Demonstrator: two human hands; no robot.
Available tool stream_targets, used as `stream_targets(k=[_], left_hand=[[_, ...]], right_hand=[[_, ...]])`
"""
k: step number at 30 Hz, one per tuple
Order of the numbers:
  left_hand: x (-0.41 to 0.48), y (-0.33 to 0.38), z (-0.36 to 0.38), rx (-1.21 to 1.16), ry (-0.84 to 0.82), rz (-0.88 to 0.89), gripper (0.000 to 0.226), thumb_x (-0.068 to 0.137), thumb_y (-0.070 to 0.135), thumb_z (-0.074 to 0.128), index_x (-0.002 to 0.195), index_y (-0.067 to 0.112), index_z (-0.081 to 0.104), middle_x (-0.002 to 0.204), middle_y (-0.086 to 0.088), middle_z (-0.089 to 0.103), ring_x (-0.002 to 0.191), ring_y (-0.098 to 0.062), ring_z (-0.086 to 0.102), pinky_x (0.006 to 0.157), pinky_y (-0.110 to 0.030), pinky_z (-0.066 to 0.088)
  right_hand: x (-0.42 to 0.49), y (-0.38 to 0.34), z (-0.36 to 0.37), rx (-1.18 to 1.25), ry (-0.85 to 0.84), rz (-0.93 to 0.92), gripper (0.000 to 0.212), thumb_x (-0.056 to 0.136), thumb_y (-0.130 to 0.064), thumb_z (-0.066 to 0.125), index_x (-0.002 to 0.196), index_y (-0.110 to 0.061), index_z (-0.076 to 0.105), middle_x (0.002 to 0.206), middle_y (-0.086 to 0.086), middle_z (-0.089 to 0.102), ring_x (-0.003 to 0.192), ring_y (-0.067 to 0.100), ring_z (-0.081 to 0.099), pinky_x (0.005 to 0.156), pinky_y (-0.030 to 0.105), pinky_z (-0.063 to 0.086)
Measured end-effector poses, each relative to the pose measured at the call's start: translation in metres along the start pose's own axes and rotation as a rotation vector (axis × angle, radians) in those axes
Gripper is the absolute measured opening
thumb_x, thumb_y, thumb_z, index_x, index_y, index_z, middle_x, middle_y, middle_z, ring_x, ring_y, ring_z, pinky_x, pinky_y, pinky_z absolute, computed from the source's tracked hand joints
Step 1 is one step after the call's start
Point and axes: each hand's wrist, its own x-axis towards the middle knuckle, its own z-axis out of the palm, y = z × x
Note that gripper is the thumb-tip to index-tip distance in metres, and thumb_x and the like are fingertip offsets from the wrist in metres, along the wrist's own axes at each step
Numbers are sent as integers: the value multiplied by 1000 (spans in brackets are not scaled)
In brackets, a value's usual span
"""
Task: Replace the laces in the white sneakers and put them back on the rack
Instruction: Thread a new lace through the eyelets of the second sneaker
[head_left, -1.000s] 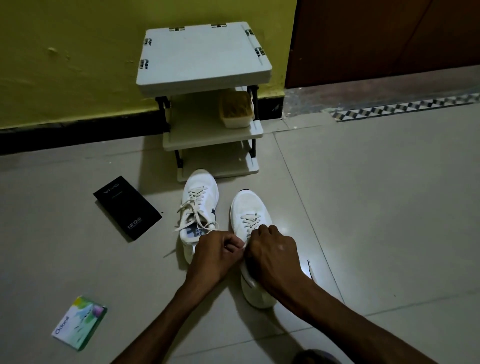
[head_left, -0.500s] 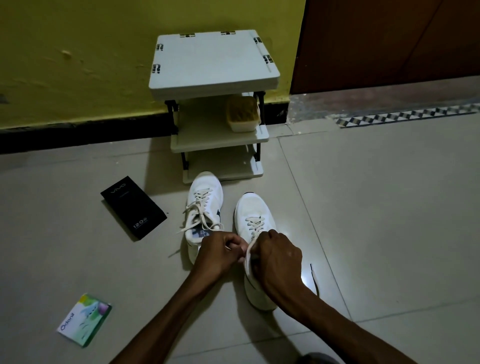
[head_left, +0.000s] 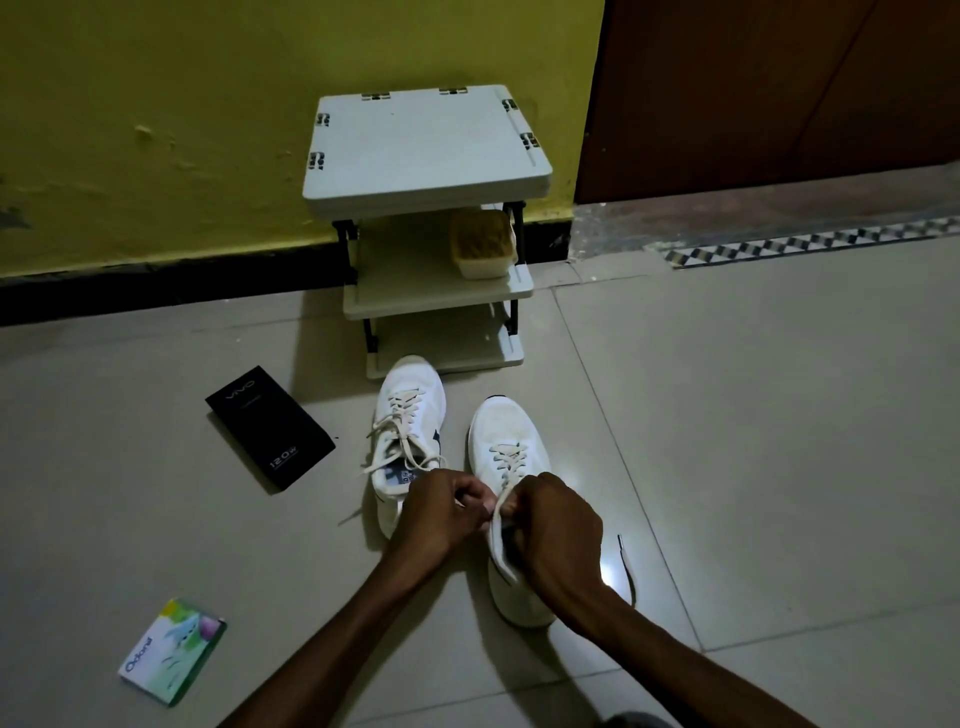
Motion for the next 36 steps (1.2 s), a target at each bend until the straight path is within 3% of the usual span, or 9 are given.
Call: stream_targets(k=[6,9,13,17,21,26,29,32,36], left_hand=[[3,4,-2,180,-1,72,15,83,14,67,71,22,71,70,5,71,64,-3,62,63,-14,44],[2,3,0,199,25,71,19,83,18,66,67,27,67,72,9,71,68,-2,63,67,-18,47],[1,5,-1,201,11,104,14,83,18,70,72,26,69,66,14,67,64,4,60,64,-7,41],[1,5,-3,179,12,127,14,83,18,71,72,25,71,59,20,62,58,7,59,63,-7,43],[2,0,-8,52,0,102,15,83,11,70,71,17,74,54,12,66,55,3,61,61,-11,47],[2,20,-28,14,92,35,13,84,6,66,76,11,74,55,4,68,53,-3,64,58,-14,50],[8,47,-69,-283,302,28,13,86,4,66,80,12,75,68,-4,73,63,-13,67,67,-25,56],[12,77,-109,-781,424,88,8,90,5,63,90,8,70,75,-2,72,71,-11,66,69,-17,54],[11,89,-105,-1367,189,82,7,92,10,57,96,8,62,87,-4,70,90,-14,68,89,-32,57]], right_hand=[[1,4,-19,14,-141,-111,9,84,-23,66,92,-22,66,96,-2,61,89,17,60,63,12,26],[-2,7,-21,-12,-68,-179,20,84,-25,68,103,-22,72,104,-1,64,93,19,64,71,16,32],[1,2,-16,54,-75,-96,11,65,-16,81,72,-13,72,74,4,67,67,24,66,59,9,31],[6,-4,-13,38,-32,-78,31,44,-17,90,51,-20,61,53,-4,57,45,13,56,49,0,16],[3,0,-13,38,-81,-58,16,81,-25,73,92,-13,74,91,5,69,85,22,67,74,22,47],[1,6,-9,105,-54,-70,17,80,-24,70,97,-22,70,95,-2,65,88,18,63,72,14,36],[2,8,-4,134,-69,-54,15,77,-20,72,90,-20,67,89,-4,62,80,15,59,66,11,33],[3,10,0,128,-58,-70,14,74,-15,69,84,-19,60,82,-9,51,74,14,53,58,10,28],[2,6,0,29,-14,-91,37,63,-15,75,89,-23,50,87,-8,52,79,17,51,56,26,33]])
